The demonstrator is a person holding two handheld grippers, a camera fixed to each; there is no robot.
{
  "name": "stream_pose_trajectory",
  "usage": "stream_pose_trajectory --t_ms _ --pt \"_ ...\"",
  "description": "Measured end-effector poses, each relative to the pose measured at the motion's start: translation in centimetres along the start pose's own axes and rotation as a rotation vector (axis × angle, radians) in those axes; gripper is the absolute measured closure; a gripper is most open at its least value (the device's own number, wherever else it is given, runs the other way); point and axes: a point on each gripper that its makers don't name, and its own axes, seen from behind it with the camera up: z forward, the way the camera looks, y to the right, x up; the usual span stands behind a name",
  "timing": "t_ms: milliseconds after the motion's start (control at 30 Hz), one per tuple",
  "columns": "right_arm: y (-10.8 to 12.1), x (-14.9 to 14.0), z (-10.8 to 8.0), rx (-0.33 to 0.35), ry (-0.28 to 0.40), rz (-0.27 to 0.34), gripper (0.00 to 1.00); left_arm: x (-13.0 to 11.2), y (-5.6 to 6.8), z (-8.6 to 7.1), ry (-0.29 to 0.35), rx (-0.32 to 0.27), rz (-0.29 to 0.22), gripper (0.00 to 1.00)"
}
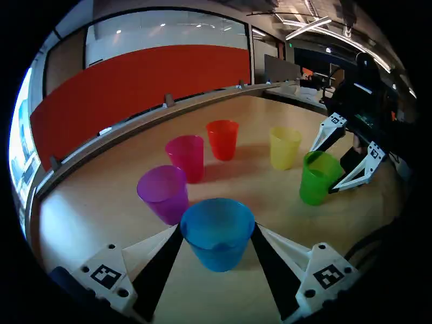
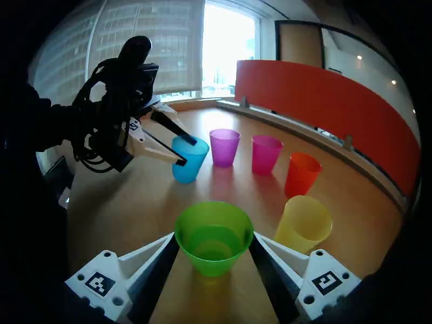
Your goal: Pour water
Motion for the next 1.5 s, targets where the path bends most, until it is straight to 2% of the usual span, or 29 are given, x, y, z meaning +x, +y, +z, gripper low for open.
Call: stream_pose_trajectory --t_ms 567,900,1133,1500 --pt "0.3 -0.5 -0.3 -0.023 -0.018 0.001 0.09 -0.8 0.0 -0.5 -0.050 -0.006 0.045 0.12" --pt "0.6 -0.7 -0.7 -0.044 -0.018 0.013 0.07 -2.8 -0.6 -0.6 -0.101 0.015 0.058 0.12" --pt "0.7 -0.3 -1.2 -0.048 -0.009 0.031 0.01 -2.8 -0.7 -0.5 -0.103 0.020 0.072 0.12" --pt "0.8 -1.6 -1.7 -0.063 -0.028 0.045 0.00 -3.3 -0.9 -1.3 -0.123 0.032 0.083 0.12"
